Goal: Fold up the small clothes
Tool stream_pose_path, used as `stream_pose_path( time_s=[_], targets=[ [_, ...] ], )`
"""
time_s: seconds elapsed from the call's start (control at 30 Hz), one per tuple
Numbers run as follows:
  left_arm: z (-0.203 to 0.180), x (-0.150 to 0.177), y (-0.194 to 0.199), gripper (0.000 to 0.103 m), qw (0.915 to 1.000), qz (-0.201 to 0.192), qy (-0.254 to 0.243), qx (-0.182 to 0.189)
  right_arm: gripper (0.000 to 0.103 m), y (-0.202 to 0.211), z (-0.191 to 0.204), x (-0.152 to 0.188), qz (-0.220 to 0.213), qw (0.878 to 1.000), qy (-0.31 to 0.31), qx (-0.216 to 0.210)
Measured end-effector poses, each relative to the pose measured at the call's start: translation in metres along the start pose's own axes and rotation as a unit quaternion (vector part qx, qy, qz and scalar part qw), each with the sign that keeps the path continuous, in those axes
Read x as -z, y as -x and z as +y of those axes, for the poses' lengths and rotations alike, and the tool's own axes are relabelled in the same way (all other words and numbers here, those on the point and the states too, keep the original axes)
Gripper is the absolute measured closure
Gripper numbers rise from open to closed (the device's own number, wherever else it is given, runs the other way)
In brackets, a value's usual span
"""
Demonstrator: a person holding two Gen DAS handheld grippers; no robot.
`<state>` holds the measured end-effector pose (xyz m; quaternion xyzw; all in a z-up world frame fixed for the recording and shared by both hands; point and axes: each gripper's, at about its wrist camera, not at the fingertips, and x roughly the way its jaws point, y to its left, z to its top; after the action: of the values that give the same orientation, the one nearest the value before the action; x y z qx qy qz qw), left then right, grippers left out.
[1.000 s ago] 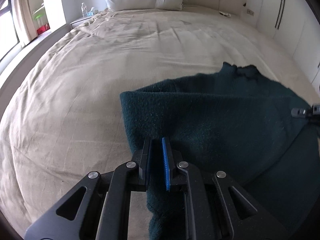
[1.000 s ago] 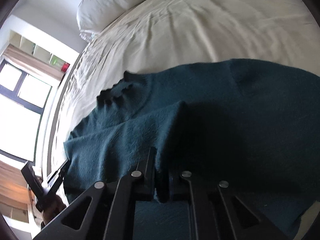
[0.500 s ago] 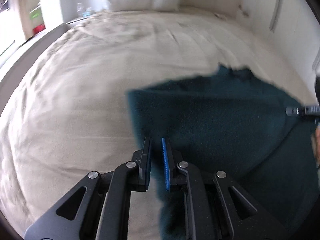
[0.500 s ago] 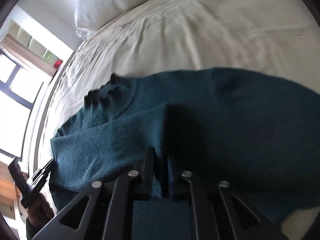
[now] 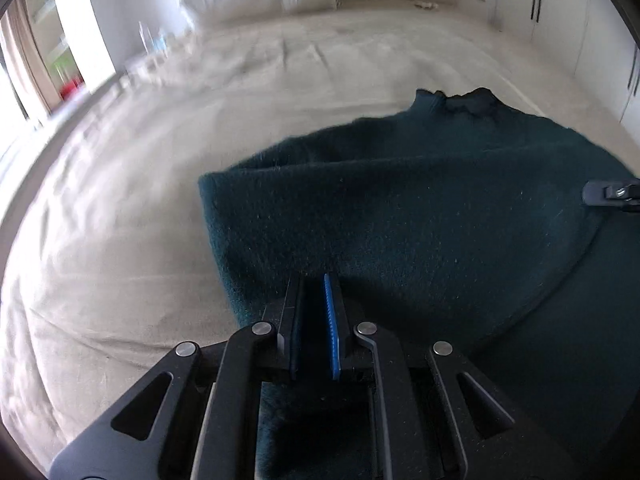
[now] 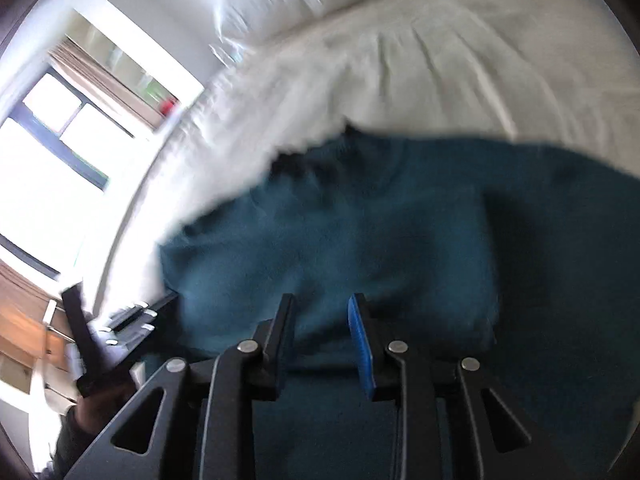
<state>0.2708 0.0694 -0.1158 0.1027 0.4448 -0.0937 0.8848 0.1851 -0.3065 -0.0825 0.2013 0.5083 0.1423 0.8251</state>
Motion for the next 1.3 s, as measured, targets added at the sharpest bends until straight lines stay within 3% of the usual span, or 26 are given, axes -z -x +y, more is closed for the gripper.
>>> stream_pose_path(
  time_s=[0.03, 0.07, 0.17, 0.23, 0.3, 0.37, 0.43, 0.5, 0.6, 0.67, 0.77, 0.83, 0.87, 0.93, 1.0, 1.07, 1.23, 1.27, 1.3],
  targets=[
    [-0.005, 0.0, 0.001, 0.093, 0.9998, 0.0, -0.013, -0.012, 0.094, -0.004, -0.012, 0.003, -0.003, 1.0, -0.01, 0.002],
    [-0.007, -0.001, 0.001, 0.093, 0.9997, 0.002, -0.019, -0.017, 0.101, -0.001, -0.023, 0.004, -0.012, 1.0, -0.022, -0.008],
    [-0.001, -0.006, 0.0, 0.093, 0.9999, 0.012, -0.007, -0.007, 0.103, 0.015, -0.065, 0.004, -0.037, 0.995, -0.083, -0.036],
    [0.0, -0.011, 0.005, 0.093, 0.9998, 0.016, 0.007, -0.004, 0.103, 0.031, -0.083, 0.003, -0.066, 0.993, -0.102, -0.006],
    [-0.006, -0.01, 0.013, 0.093, 0.9998, 0.01, 0.016, 0.004, 0.081, 0.058, -0.102, 0.003, -0.091, 0.985, -0.133, 0.056],
    [-0.019, -0.005, 0.022, 0.093, 0.9998, -0.002, 0.009, 0.015, 0.074, 0.087, -0.115, 0.009, -0.116, 0.979, -0.162, 0.044],
    [-0.033, -0.007, 0.025, 0.093, 0.9997, -0.007, 0.0, 0.022, 0.049, 0.125, -0.128, 0.024, -0.155, 0.971, -0.181, 0.029],
    [-0.041, -0.007, 0.028, 0.093, 0.9989, -0.011, 0.009, 0.044, 0.043, 0.158, -0.139, 0.042, -0.191, 0.96, -0.203, 0.037],
    [-0.057, -0.01, 0.036, 0.093, 0.996, -0.025, 0.028, 0.081, 0.043, 0.206, -0.181, 0.085, -0.227, 0.937, -0.264, 0.039],
    [-0.069, -0.012, 0.041, 0.093, 0.9926, -0.032, 0.036, 0.112, 0.042, 0.231, -0.217, 0.115, -0.245, 0.914, -0.321, 0.045],
    [-0.089, -0.016, 0.047, 0.093, 0.9848, -0.033, 0.05, 0.163, 0.042, 0.26, -0.271, 0.161, -0.271, 0.864, -0.419, 0.062],
    [-0.102, -0.018, 0.051, 0.093, 0.9791, -0.032, 0.058, 0.192, 0.042, 0.27, -0.297, 0.182, -0.292, 0.836, -0.461, 0.053],
    [-0.108, -0.02, 0.052, 0.092, 0.9772, -0.031, 0.062, 0.201, 0.042, 0.272, -0.304, 0.187, -0.297, 0.829, -0.472, 0.052],
    [-0.115, -0.022, 0.052, 0.08, 0.9732, -0.023, 0.073, 0.217, 0.042, 0.272, -0.316, 0.189, -0.304, 0.818, -0.487, 0.043],
    [-0.119, -0.021, 0.055, 0.035, 0.9687, -0.024, 0.091, 0.23, 0.042, 0.27, -0.321, 0.185, -0.31, 0.814, -0.489, 0.036],
    [-0.118, -0.02, 0.058, 0.03, 0.9648, -0.033, 0.111, 0.236, 0.042, 0.265, -0.325, 0.183, -0.32, 0.802, -0.504, 0.028],
    [-0.111, -0.023, 0.057, 0.03, 0.9597, -0.023, 0.13, 0.248, 0.043, 0.266, -0.338, 0.176, -0.35, 0.789, -0.503, 0.031],
    [-0.109, -0.023, 0.057, 0.03, 0.9581, -0.022, 0.136, 0.251, 0.045, 0.266, -0.341, 0.176, -0.358, 0.783, -0.509, 0.027],
    [-0.107, -0.024, 0.055, 0.03, 0.957, -0.02, 0.141, 0.253, 0.054, 0.266, -0.344, 0.175, -0.362, 0.781, -0.508, 0.028]
  ],
)
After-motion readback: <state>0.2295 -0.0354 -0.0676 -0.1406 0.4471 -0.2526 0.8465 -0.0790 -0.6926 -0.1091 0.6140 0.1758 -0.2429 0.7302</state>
